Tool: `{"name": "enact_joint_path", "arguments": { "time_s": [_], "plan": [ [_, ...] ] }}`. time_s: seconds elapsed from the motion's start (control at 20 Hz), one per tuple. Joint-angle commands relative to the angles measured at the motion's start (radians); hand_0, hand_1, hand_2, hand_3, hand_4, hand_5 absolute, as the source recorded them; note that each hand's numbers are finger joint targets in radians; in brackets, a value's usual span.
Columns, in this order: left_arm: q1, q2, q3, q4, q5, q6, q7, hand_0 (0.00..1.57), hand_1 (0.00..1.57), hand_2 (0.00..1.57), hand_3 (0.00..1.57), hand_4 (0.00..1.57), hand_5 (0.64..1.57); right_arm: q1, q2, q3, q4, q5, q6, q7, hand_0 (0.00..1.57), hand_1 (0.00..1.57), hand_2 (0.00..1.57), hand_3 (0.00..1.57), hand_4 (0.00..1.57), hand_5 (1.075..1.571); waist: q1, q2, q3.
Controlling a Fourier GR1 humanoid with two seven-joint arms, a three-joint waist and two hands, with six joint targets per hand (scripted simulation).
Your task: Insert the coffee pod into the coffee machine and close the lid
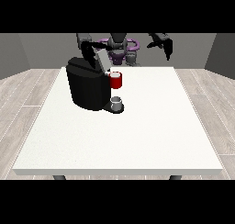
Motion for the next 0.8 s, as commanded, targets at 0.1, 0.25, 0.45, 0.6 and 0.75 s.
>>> {"name": "enact_joint_path", "arguments": {
  "time_s": [0.1, 0.25, 0.45, 0.6, 0.75],
  "plan": [
    [0.048, -0.033, -0.06, -0.088, -0.038, 0.048, 0.032, 0.0, 0.0, 0.0, 0.0, 0.31, 1.571, -0.055, -0.007, 0.003, 0.049, 0.025, -0.013, -0.05, 0.0, 0.0, 0.0, 0.0, 0.13, 1.571, 0.029, 0.024, 0.0007],
    [0.008, 0.005, -0.013, 0.014, -0.044, 0.055, -0.075, 0.0, 0.0, 0.0, 0.0, 0.35, 1.571, -0.144, 0.001, 0.036, -0.002, 0.04, -0.007, -0.033, 0.0, 0.0, 0.0, 0.0, 0.16, 1.571, -0.006, 0.097, 0.0002],
    [-0.023, 0.013, -0.024, -0.02, -0.039, 0.047, 0.022, 0.0, 0.0, 0.0, 0.0, 0.34, 1.571, -0.172, 0.011, 0.074, 0.009, 0.074, -0.011, 0.017, 0.0, 0.0, 0.0, 0.0, 0.1, 1.571, 0.022, 0.059, 0.0003],
    [0.002, 0.029, -0.021, -0.036, 0.007, -0.017, -0.001, 0.0, 0.0, 0.0, 0.0, 0.37, 1.571, -0.172, -0.004, 0.066, 0.011, 0.082, -0.017, -0.003, 0.0, 0.0, 0.0, 0.0, 0.0, 1.571, 0.067, 0.076, 0.0003],
    [0.018, 0.011, -0.057, -0.053, -0.031, 0.002, -0.028, 0.0, 0.0, 0.0, 0.0, 0.41, 1.571, -0.165, 0.035, 0.079, 0.006, 0.1, -0.06, -0.026, 0.0, 0.0, 0.0, 0.0, 0.0, 1.571, 0.101, 0.085, 0.0006]
  ]
}}
